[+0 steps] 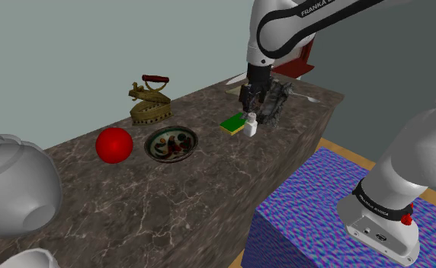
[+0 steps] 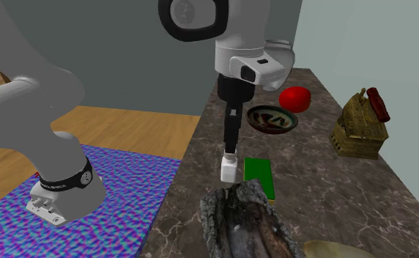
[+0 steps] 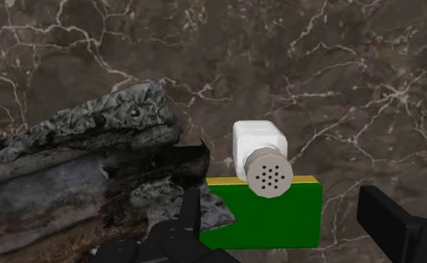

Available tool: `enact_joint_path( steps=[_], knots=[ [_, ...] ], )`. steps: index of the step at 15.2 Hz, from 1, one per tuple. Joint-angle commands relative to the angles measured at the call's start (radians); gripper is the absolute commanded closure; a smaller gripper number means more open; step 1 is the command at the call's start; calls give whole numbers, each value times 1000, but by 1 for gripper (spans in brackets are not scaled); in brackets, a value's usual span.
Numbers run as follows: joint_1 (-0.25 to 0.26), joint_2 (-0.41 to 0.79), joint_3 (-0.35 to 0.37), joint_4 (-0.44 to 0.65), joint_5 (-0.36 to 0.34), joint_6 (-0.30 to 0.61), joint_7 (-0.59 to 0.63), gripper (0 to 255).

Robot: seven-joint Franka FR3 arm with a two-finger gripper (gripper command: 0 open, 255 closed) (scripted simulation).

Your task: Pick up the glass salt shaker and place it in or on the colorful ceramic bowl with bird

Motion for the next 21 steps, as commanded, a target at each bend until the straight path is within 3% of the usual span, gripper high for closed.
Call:
enact_joint_path(
  steps=[1, 6, 14, 15, 21],
  knots=[
    [0, 31, 4, -2, -4, 32, 8, 0],
    [-1, 72, 8, -42, -9, 112, 12, 0],
    [0, 72, 8, -42, -8, 112, 12, 0],
    [0, 72, 8, -42, -8, 112, 12, 255],
    [0, 72, 8, -42, -8, 112, 12, 255]
  ],
)
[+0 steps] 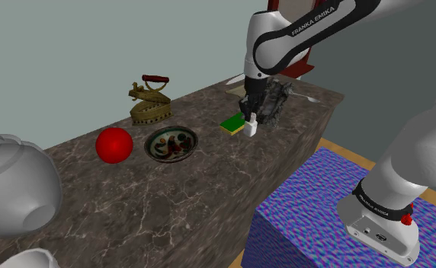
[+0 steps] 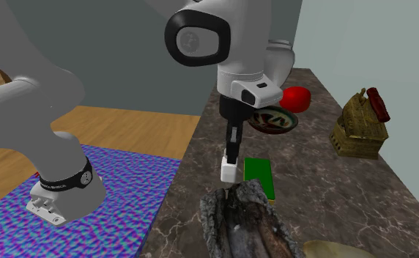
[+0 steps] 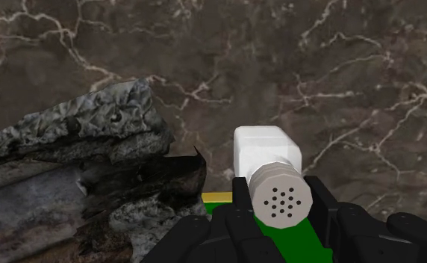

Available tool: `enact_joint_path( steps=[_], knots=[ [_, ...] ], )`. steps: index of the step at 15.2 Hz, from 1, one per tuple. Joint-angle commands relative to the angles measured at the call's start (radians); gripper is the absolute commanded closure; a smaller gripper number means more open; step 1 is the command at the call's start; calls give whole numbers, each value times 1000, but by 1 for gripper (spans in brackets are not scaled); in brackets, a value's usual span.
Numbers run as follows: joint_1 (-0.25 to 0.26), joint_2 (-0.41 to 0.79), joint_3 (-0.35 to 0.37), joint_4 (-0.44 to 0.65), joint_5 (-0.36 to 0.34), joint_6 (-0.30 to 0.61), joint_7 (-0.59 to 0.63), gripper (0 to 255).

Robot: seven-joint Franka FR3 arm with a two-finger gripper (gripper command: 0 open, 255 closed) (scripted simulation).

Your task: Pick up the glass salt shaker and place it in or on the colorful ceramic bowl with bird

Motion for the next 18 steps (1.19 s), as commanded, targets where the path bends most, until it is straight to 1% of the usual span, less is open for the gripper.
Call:
enact_joint_path(
  steps=[1, 3, 18],
  knots=[
    [0, 0, 0, 0, 0, 0, 0, 255],
    [0, 0, 0, 0, 0, 0, 0, 255],
    [0, -95, -9, 119, 8, -214, -8, 255]
  ],
)
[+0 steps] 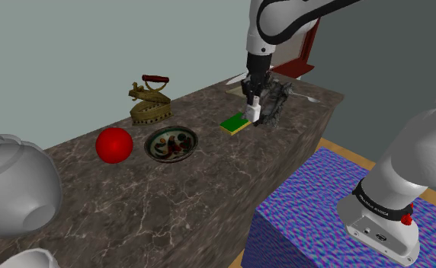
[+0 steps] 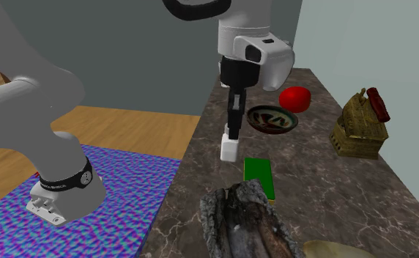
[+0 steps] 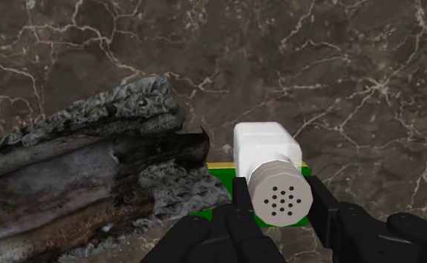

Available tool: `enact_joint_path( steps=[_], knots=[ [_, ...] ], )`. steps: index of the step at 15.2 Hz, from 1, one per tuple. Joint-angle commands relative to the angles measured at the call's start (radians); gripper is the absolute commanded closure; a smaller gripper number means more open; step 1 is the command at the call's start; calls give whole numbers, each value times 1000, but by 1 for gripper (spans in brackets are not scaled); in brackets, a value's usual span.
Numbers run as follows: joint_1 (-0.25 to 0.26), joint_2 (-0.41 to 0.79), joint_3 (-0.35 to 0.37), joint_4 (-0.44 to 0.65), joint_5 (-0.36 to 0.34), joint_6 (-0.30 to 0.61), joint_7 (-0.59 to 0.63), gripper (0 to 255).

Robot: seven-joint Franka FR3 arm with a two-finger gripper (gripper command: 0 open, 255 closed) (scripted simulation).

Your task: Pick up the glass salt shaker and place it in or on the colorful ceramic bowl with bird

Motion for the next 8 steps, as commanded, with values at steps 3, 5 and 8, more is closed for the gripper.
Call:
enact_joint_path(
  steps=[3, 5, 8],
  knots=[
    [0, -18, -2, 40, 1, -58, 0, 255],
    [0, -25, -3, 60, 1, -85, 0, 255],
    [0, -34, -4, 93, 1, -127, 0, 255]
  ],
)
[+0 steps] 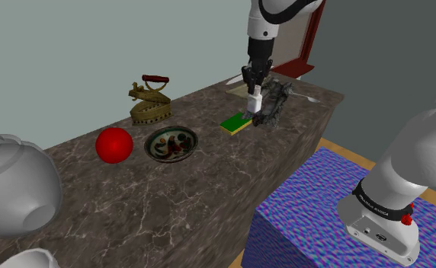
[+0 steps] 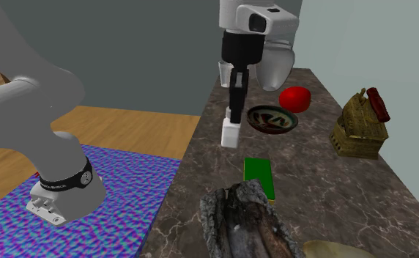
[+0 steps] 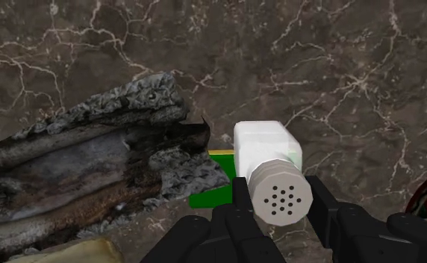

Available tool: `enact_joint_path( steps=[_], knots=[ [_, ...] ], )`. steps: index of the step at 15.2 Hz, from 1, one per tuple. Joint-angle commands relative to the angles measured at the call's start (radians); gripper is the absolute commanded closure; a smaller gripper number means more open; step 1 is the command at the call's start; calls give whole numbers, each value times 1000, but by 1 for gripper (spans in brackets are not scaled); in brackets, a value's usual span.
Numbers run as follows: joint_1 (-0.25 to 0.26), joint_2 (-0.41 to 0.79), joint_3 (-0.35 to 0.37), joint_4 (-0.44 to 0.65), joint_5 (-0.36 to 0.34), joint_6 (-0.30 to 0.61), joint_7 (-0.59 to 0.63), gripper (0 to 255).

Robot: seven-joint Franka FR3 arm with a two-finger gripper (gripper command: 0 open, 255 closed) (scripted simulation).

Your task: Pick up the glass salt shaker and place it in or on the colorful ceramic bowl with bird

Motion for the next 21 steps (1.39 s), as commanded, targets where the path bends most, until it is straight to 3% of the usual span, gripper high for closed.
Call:
enact_joint_path(
  steps=[1, 12, 21],
  knots=[
    [0, -8, 0, 8, 1, -16, 0, 255],
    [89, 252, 148, 336, -32, -83, 257, 255],
    [207, 550, 223, 742, -137, -208, 458, 255]
  ],
)
